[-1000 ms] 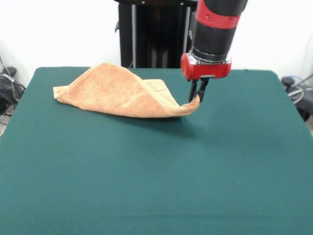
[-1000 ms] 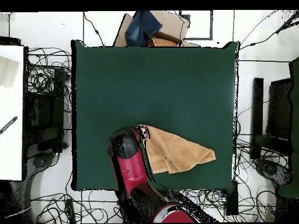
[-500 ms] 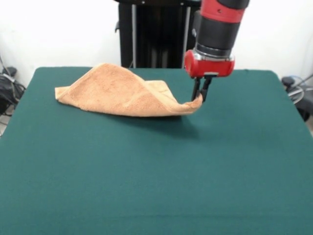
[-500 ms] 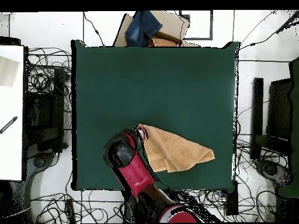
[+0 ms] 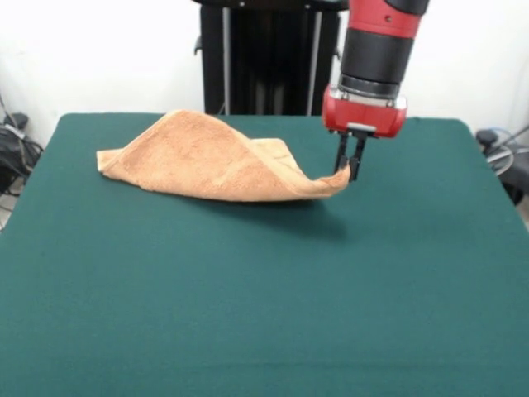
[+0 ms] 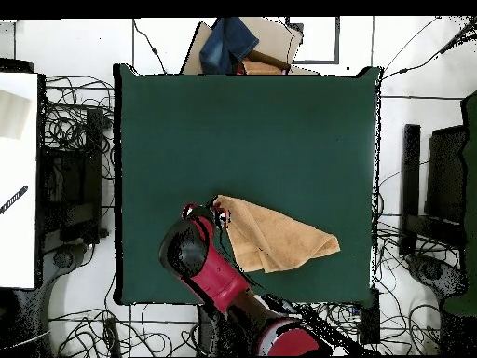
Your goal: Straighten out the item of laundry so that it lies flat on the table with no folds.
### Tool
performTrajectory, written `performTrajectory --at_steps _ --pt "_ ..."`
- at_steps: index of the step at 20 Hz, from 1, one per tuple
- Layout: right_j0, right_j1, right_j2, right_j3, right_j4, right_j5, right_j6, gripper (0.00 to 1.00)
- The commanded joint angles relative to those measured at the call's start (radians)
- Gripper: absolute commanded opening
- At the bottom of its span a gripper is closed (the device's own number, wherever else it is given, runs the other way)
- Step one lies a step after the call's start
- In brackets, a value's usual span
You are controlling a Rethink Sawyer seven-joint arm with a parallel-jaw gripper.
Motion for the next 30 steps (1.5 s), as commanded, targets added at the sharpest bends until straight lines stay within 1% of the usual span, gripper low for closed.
performTrajectory --at_steps 1,5,10,12,14,16,20,26,30 --pt "0.014 0.050 -0.044 -0.144 -0.075 -0.016 0.244 0.00" --pt "0.047 0.050 -0.089 -0.151 -0.096 -0.036 0.301 0.00" --pt "0.091 0.053 -0.130 -0.156 -0.096 -0.076 0.333 0.00" --pt "0.115 0.055 -0.147 -0.163 -0.079 -0.083 0.335 0.00" --pt "0.139 0.056 -0.165 -0.170 -0.046 -0.061 0.310 0.00" --pt "0.158 0.064 -0.180 -0.180 -0.036 -0.061 0.308 0.00" --pt "0.192 0.083 -0.200 -0.203 -0.031 -0.095 0.360 0.00" --pt "0.216 0.118 -0.211 -0.245 -0.034 -0.122 0.412 0.00" --pt "0.208 0.123 -0.211 -0.255 -0.064 -0.128 0.442 0.00"
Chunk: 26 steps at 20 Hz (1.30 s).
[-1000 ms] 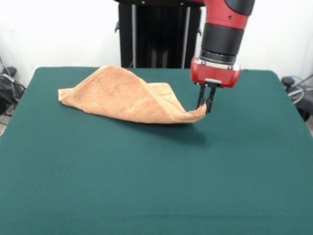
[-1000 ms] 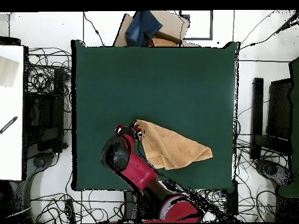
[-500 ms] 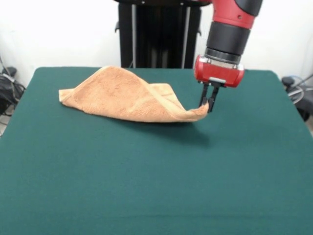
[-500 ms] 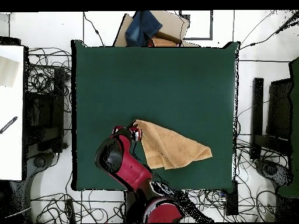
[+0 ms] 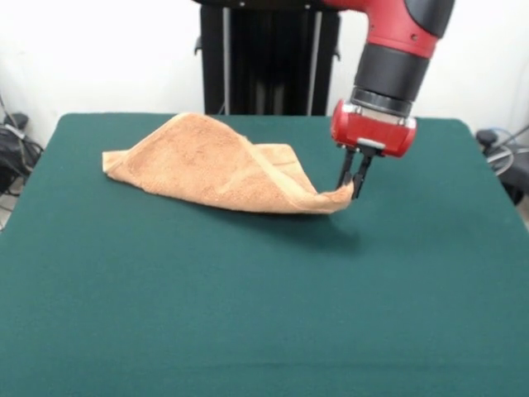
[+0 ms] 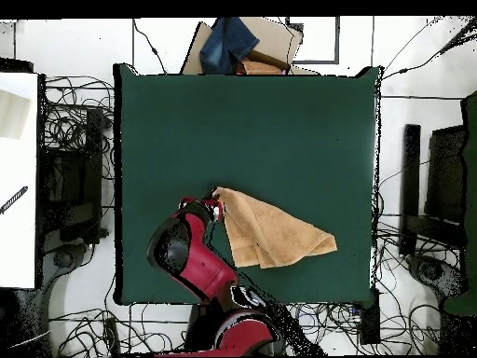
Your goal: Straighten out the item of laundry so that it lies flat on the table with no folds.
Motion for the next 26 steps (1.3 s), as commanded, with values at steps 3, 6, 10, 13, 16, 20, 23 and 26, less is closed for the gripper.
performTrajectory --at_steps 3,6,10,13,16,20,23,26 --pt "0.015 0.037 -0.022 -0.116 0.007 -0.070 0.380 0.00" --pt "0.014 0.034 -0.031 -0.116 -0.010 -0.057 0.383 1.00" --pt "0.008 0.036 -0.032 -0.117 -0.033 -0.058 0.393 1.00" --pt "0.008 0.038 -0.036 -0.123 -0.038 -0.049 0.393 1.00" --pt "0.021 0.033 -0.050 -0.122 -0.008 -0.024 0.359 1.00" --pt "0.015 0.003 -0.054 -0.075 0.028 0.088 0.320 1.00" --pt "-0.056 -0.054 -0.061 0.010 -0.062 0.126 0.337 1.00" --pt "-0.135 -0.139 -0.090 0.110 -0.178 0.128 0.334 1.00"
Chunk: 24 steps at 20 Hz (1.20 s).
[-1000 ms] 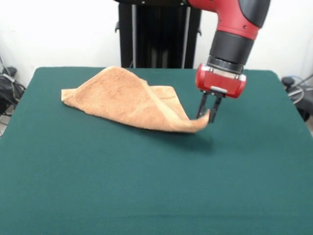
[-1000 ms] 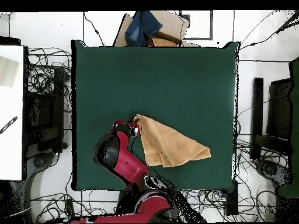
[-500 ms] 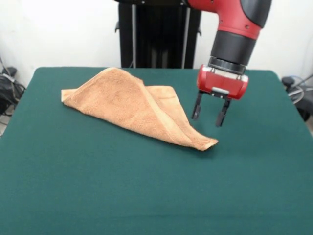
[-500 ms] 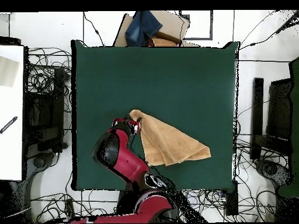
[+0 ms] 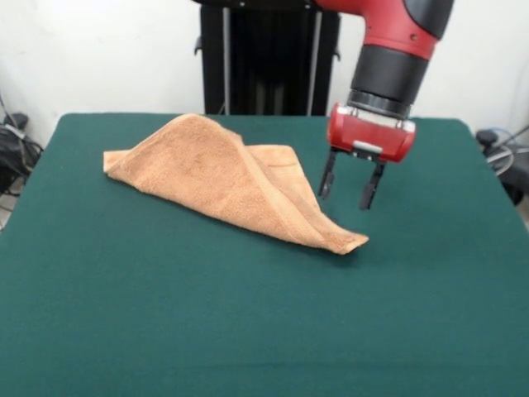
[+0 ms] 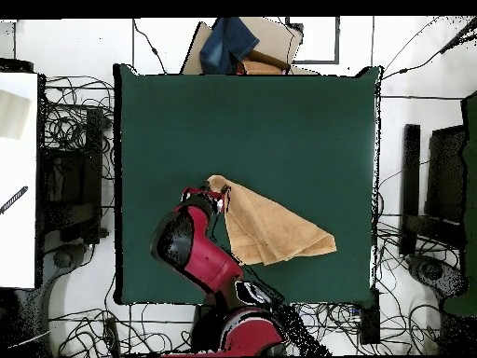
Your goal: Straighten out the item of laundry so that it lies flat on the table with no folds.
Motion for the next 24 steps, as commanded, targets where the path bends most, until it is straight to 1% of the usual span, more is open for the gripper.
performTrajectory --at_steps 1,3,4,7,9,10,12,15,16,18,19,20,24 --pt "-0.137 -0.148 -0.087 0.164 -0.150 0.152 0.237 1.00" --pt "-0.186 -0.191 -0.102 0.210 -0.209 0.179 0.208 1.00" --pt "-0.215 -0.210 -0.103 0.227 -0.254 0.174 0.208 1.00" --pt "-0.258 -0.269 -0.132 0.267 -0.311 0.212 0.184 1.00" --pt "-0.298 -0.288 -0.136 0.271 -0.352 0.265 0.159 1.00" --pt "-0.316 -0.275 -0.137 0.266 -0.366 0.286 0.146 1.00" --pt "-0.359 -0.192 -0.119 0.246 -0.424 0.246 0.170 1.00" --pt "-0.369 -0.022 -0.120 0.204 -0.526 0.034 0.271 1.00" --pt "-0.368 0.016 -0.122 0.187 -0.549 0.000 0.282 1.00" --pt "-0.346 0.061 -0.138 0.169 -0.565 -0.056 0.305 1.00" --pt "-0.338 0.072 -0.138 0.162 -0.566 -0.059 0.306 1.00" --pt "-0.325 0.083 -0.138 0.158 -0.556 -0.059 0.310 1.00" --pt "-0.262 0.140 -0.140 0.152 -0.503 -0.130 0.359 1.00"
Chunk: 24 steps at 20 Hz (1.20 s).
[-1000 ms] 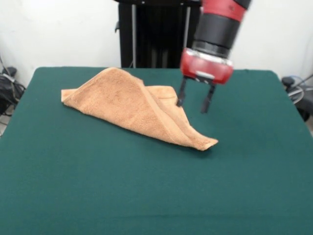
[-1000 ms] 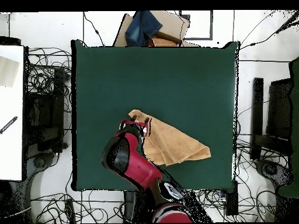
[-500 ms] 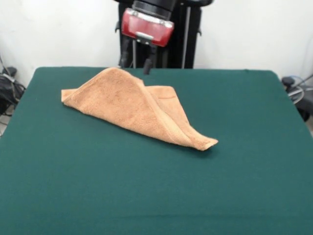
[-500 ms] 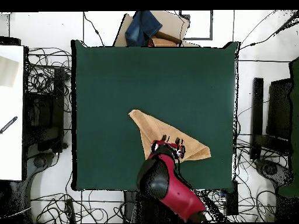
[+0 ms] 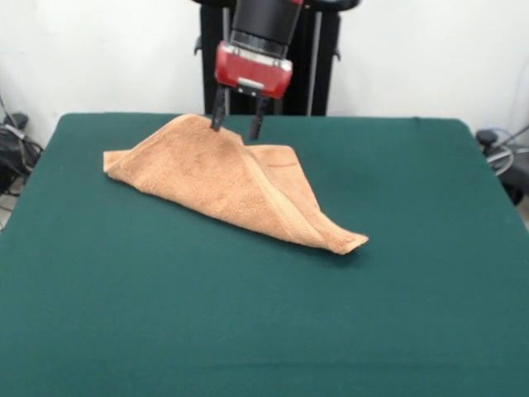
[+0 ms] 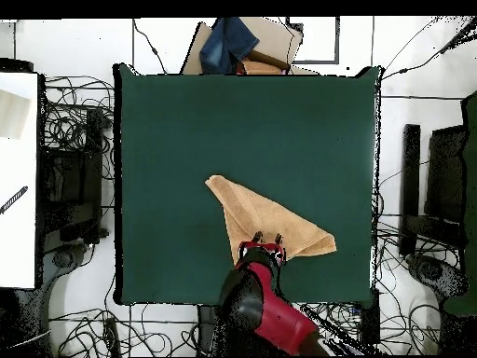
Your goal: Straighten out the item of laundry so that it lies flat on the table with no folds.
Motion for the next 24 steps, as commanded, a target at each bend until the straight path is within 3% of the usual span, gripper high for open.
performTrajectory --at_steps 1,6,15,18,22,24 --pt "0.077 0.160 0.002 -0.040 0.016 -0.091 0.363 1.00" --pt "0.086 0.161 0.005 -0.028 0.036 -0.099 0.368 1.00" --pt "0.043 -0.058 -0.024 0.098 0.034 0.038 0.307 1.00" --pt "-0.014 -0.060 -0.003 0.086 -0.004 0.073 0.294 1.00" --pt "0.002 -0.061 -0.010 0.066 0.023 0.100 0.265 1.00" --pt "0.008 -0.012 -0.014 0.036 0.021 0.083 0.258 1.00"
